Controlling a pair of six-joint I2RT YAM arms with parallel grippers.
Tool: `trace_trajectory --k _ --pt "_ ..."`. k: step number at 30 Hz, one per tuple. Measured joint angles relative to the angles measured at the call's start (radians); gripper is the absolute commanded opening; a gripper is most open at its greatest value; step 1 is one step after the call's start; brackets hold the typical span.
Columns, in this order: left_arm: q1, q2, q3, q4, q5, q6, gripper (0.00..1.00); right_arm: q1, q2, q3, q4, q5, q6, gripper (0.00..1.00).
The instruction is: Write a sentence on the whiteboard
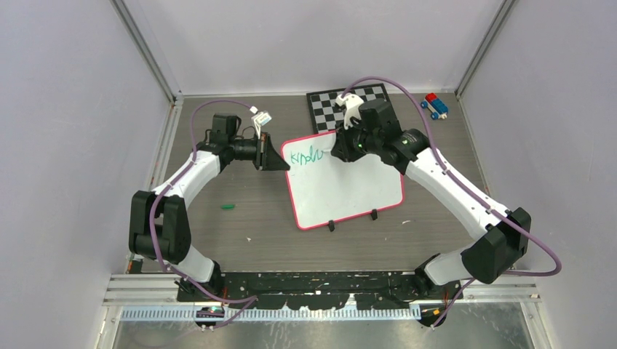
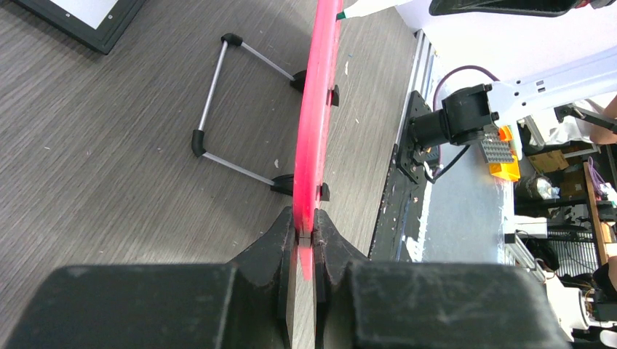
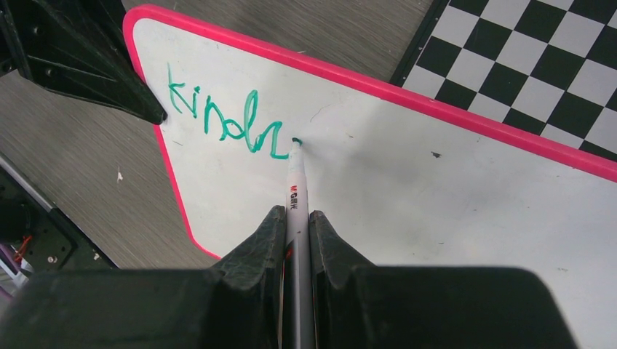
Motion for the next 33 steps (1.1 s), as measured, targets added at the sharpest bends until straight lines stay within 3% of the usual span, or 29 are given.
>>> trace_trajectory --k 17,33 --pt "0.000 0.000 0.000 0.000 -0.002 0.003 0.00 0.012 -0.027 -0.075 0.002 -0.011 -0.001 0.00" --pt "-0.001 0.000 0.000 0.000 0.008 0.010 0.00 -0.011 -0.028 -0.013 -0.037 -0.027 -0.010 0.00"
